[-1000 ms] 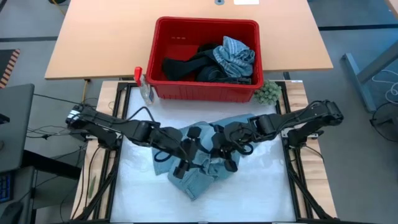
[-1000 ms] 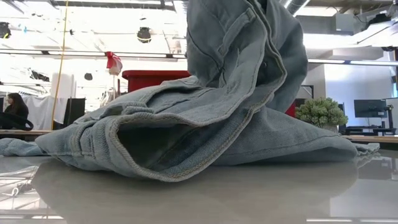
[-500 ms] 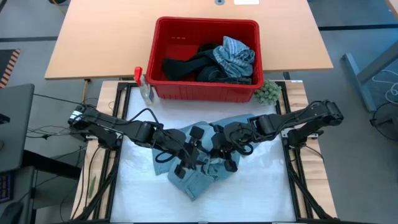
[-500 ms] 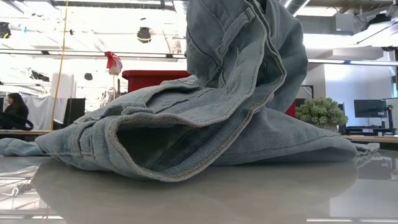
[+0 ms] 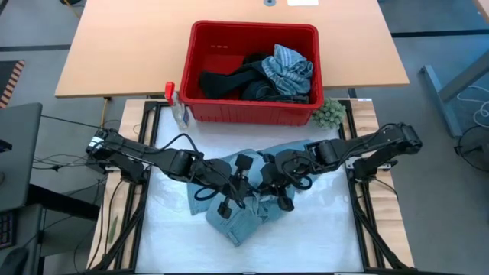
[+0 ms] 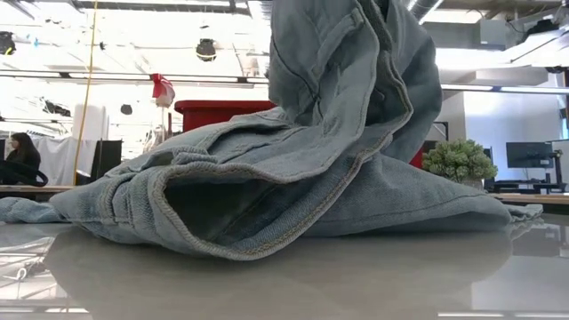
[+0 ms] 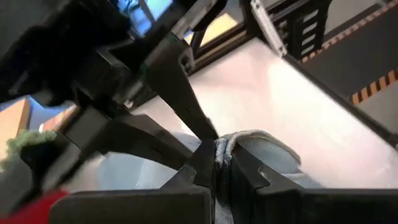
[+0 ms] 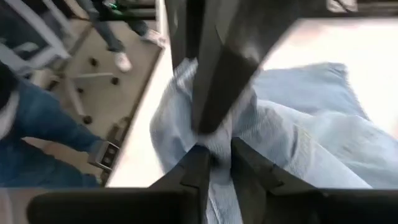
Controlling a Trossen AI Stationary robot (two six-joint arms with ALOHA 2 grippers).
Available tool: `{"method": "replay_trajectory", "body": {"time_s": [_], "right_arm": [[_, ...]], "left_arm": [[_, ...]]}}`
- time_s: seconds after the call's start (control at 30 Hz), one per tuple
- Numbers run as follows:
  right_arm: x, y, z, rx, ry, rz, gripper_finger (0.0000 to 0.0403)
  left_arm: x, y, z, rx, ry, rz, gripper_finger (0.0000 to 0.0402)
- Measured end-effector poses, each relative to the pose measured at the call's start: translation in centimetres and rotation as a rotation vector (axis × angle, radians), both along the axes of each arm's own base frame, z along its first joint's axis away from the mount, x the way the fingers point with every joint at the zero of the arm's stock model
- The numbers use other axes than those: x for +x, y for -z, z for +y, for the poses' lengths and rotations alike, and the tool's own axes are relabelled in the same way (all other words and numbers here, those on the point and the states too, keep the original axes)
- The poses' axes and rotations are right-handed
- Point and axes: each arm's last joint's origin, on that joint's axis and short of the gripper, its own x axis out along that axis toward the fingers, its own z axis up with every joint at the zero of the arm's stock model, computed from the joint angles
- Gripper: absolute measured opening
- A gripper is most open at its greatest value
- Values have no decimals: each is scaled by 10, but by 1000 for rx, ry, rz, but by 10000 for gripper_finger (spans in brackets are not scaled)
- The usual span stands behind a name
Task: Fold laundry
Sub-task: Fold the blue pants from the red laundry bin
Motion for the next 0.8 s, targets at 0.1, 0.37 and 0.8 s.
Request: {"method": "replay_trajectory", "body": {"time_s": [0.1, 0.37, 0.8], "right_arm": [[-9, -8, -7, -39, 47, 36, 115], [-39, -32, -10, -37, 58, 11, 167], [15, 36, 101, -473, -226, -174, 172]], "left_arm": [[-6, -10, 4, 47, -59, 57, 2], [-32, -32, 27, 124, -234, 130, 1], [-61, -37, 82, 22, -502, 239, 0]]}}
